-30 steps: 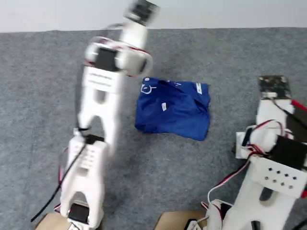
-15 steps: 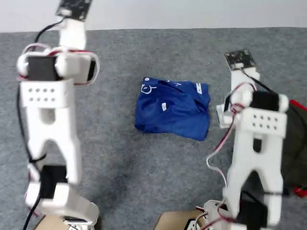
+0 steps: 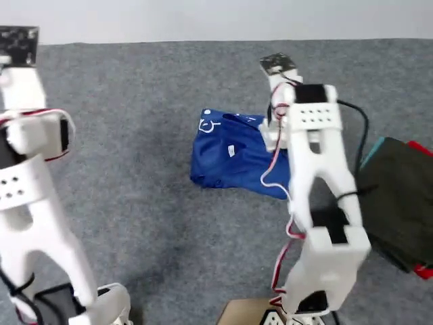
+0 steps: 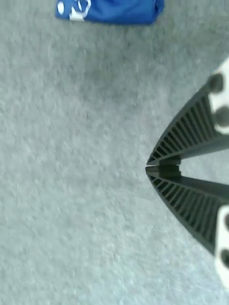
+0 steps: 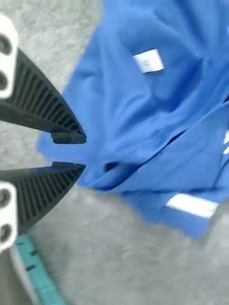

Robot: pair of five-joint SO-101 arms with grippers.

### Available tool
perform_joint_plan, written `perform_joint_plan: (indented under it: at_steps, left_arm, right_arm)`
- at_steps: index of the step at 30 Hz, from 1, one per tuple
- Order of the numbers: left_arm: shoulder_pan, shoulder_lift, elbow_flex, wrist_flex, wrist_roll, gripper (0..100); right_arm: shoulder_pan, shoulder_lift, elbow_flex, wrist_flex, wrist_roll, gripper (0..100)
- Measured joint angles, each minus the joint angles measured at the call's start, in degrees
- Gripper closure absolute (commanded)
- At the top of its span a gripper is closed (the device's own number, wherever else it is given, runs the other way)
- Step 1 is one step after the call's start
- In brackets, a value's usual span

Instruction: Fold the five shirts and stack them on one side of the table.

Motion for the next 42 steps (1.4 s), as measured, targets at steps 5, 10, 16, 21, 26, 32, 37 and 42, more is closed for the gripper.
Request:
perform_joint_plan:
  at_steps: [5, 10, 16, 21, 26, 32, 37, 42]
  left_arm:
    - [-4.7, -2.9, 3.3, 0.0, -3.3, 99]
    - [-8.7, -5.6, 6.9, 0.1, -5.1, 99]
    - [-9.4, -9.0, 10.3, 0.1, -6.9, 99]
    - [-9.4, -9.2, 10.4, 0.1, -6.9, 99]
    - [-9.4, -9.2, 10.4, 0.1, -6.9, 99]
    - [-9.4, -9.2, 10.4, 0.1, -6.9, 99]
    - [-9.4, -9.2, 10.4, 0.1, -6.9, 99]
    - [-9.4, -9.2, 10.4, 0.1, -6.9, 99]
  right_arm:
    - [-2.5, 11.1, -10.5, 0.0, 0.0, 91.2]
    - [-4.8, 19.1, -18.0, 0.0, 0.0, 91.3]
    - [-6.4, 24.3, -22.1, 0.0, 0.0, 94.6]
    - [-6.4, 25.8, -22.2, 0.0, 0.0, 99.0]
    - [-6.4, 25.8, -22.3, 3.0, 0.0, 98.8]
    - [-6.4, 24.7, -23.3, 9.9, 0.0, 98.8]
    - [-6.3, 20.9, -23.4, 15.2, 0.0, 98.8]
    - [-5.2, 16.4, -23.4, 15.6, 0.0, 98.8]
